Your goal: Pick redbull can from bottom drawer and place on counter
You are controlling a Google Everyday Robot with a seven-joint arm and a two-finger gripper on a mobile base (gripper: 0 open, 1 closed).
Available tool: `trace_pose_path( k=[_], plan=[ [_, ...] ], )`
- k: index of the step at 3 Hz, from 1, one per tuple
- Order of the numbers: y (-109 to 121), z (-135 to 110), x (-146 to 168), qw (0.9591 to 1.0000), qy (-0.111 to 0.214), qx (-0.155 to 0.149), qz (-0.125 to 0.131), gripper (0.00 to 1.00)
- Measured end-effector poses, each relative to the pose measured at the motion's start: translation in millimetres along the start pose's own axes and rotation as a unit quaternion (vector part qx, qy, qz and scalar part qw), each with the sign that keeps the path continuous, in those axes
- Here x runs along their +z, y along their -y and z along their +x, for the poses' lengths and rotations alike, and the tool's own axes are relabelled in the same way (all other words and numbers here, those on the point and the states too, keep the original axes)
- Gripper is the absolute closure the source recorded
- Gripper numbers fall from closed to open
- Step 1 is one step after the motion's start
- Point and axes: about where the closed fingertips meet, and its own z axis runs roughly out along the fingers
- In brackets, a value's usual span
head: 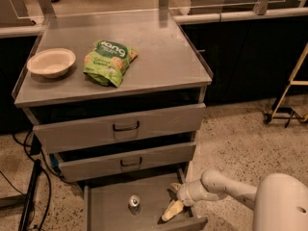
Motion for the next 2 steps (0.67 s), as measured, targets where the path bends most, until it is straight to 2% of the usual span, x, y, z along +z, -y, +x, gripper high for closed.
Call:
trace_pose_path(
  k=[1, 2],
  plan=[
    [1.5, -5.2, 25.4, 0.9998, 0.013, -0.006, -0.016, 0.0],
    [24.4, -33.3, 46.9, 0.9983, 0.039, -0.037, -0.021, 0.0]
  ],
)
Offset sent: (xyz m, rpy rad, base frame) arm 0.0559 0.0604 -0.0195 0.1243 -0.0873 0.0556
